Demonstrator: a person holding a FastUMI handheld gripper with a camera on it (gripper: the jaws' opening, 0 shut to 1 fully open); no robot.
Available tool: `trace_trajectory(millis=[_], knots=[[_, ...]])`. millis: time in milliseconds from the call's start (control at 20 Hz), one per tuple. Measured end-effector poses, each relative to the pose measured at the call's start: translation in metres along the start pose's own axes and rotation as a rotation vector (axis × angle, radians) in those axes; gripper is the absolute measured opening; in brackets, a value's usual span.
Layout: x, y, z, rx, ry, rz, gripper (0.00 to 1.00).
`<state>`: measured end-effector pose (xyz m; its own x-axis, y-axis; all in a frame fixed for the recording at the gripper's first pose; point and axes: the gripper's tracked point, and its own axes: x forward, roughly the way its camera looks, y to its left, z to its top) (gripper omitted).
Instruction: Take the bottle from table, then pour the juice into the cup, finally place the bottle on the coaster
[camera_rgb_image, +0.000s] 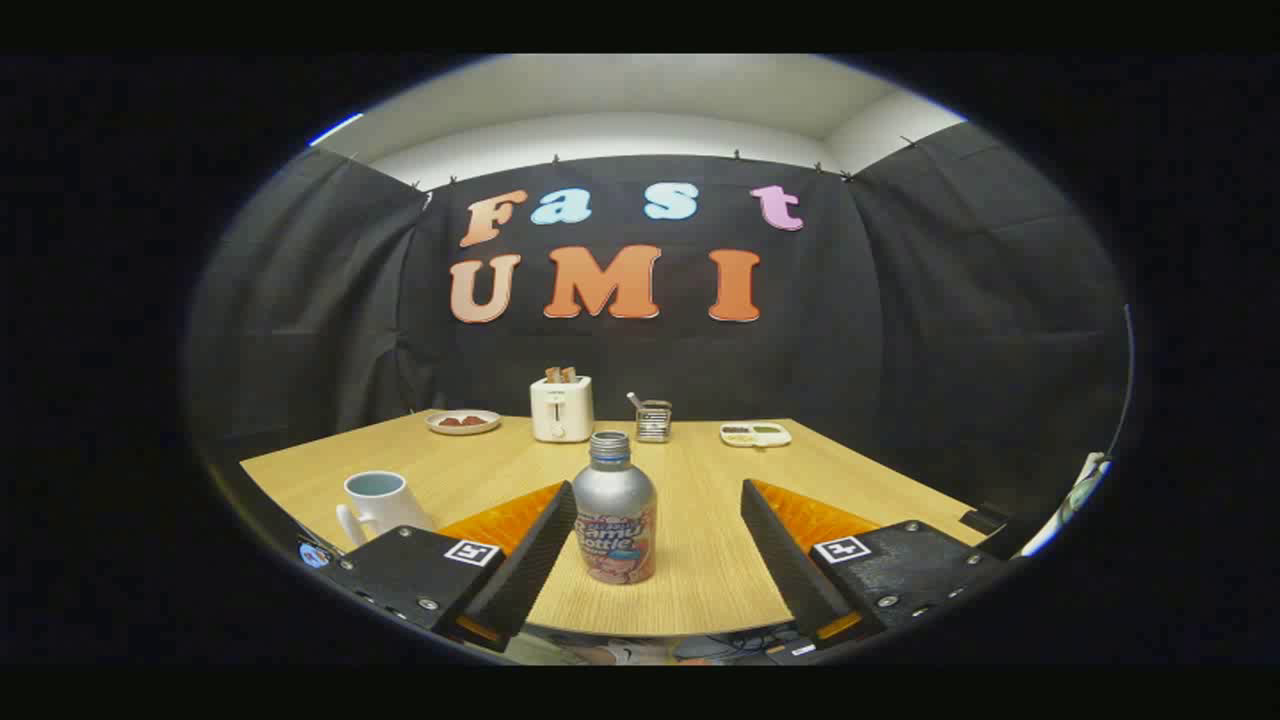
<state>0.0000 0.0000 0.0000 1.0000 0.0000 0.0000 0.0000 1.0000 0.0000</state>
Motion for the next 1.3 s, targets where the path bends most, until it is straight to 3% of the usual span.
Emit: trace_trajectory(millis=[650, 1300], knots=[[0.001, 0.017, 0.006, -0.008, -0.022, 0.038, 0.98], [0.019, 0.027, -0.026, -0.027, 0.053, 0.055, 0.98]])
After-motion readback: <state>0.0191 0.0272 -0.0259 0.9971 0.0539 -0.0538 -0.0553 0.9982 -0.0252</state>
